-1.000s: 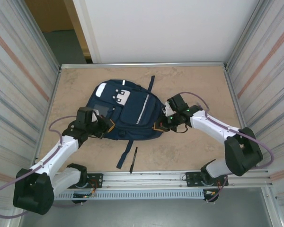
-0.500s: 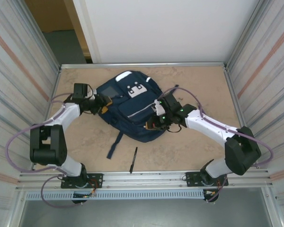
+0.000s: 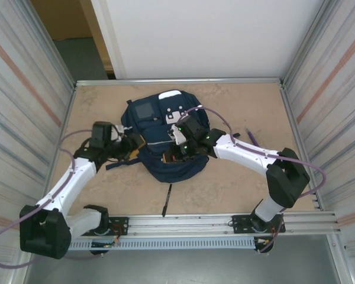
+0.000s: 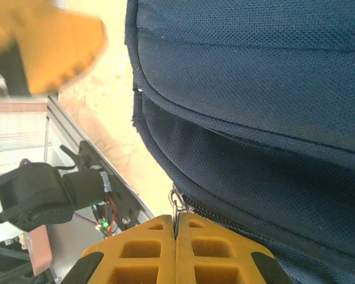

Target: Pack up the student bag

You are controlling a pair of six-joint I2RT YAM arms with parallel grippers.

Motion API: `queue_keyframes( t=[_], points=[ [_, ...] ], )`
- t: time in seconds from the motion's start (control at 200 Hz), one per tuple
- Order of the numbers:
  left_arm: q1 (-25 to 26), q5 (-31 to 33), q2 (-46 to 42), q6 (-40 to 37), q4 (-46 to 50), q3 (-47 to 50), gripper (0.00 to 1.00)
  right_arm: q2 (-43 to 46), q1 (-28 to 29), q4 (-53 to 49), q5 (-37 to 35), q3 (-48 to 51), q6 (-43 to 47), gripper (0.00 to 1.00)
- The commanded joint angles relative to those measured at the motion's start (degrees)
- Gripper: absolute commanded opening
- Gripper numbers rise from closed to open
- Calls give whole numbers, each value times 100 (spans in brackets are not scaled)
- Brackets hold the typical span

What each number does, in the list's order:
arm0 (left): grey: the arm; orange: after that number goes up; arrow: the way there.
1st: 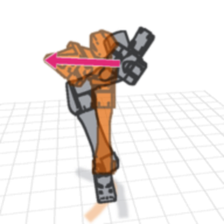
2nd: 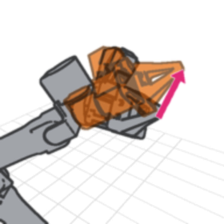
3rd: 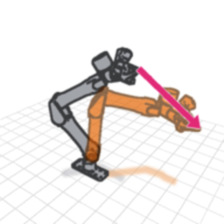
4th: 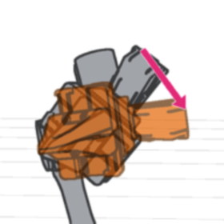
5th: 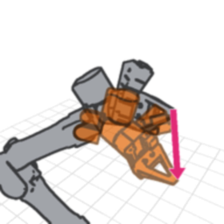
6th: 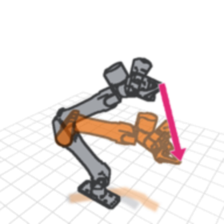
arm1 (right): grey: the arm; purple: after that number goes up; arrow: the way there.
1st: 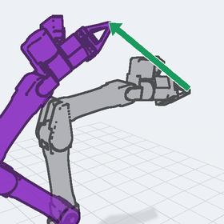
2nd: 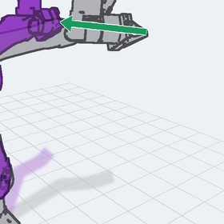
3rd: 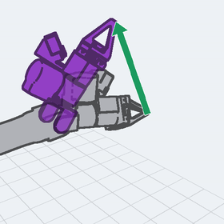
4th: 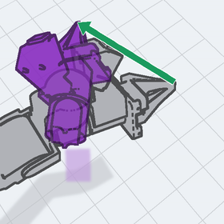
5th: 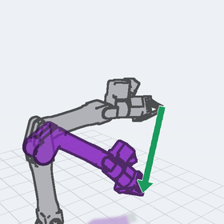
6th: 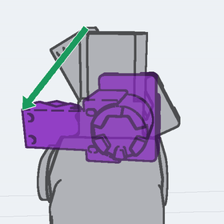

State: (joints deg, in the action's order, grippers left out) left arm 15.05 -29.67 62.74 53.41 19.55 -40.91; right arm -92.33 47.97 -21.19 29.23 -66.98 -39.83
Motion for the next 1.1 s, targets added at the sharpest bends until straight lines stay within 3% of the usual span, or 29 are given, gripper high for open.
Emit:
queue_keyframes(
  t=[0.0, 0.16, 0.215, 0.351, 0.441, 0.611, 0.767, 0.857, 0.897, 0.992, 1.092],
  points=[
    [590, 624, -29, 801, -491, 217, 57, -36, 138, 113, 216, -290, 90, 0],
    [1079, 1104, 420, 814, -657, 78, 52, -103, 333, 412, 122, -239, -138, 0],
    [1017, 1074, 659, 805, -647, 3, 44, -159, 431, 267, 97, -356, -170, 0],
    [670, 719, 949, 296, -511, -338, 8, -149, 541, -643, -487, -497, 195, 0],
    [508, 699, 931, -42, -198, -557, 2, 80, 432, -1216, -1083, -222, 420, 0],
    [-83, 184, 1140, -966, 491, -944, 1, 587, 277, -2135, -2384, 235, 865, 0],
    [-1315, -394, 1625, -1268, 427, -922, 0, 830, -94, -2219, -2568, 401, 1037, 0],
    [-1757, -443, 2227, -1654, 450, -1335, 1, 779, -225, -2106, -2306, 266, 982, 0],
    [-1866, -449, 2576, -1803, 591, -1656, 7, 689, -204, -2045, -2065, 74, 937, 0],
    [-2027, -801, 3156, -1612, 835, -2214, 38, 341, 17, -1854, -1576, -495, 880, 0],
    [-1902, -459, 2761, -1382, 802, -2107, 45, -167, 267, -1789, -1441, -1136, 970, 0]
  ],
)
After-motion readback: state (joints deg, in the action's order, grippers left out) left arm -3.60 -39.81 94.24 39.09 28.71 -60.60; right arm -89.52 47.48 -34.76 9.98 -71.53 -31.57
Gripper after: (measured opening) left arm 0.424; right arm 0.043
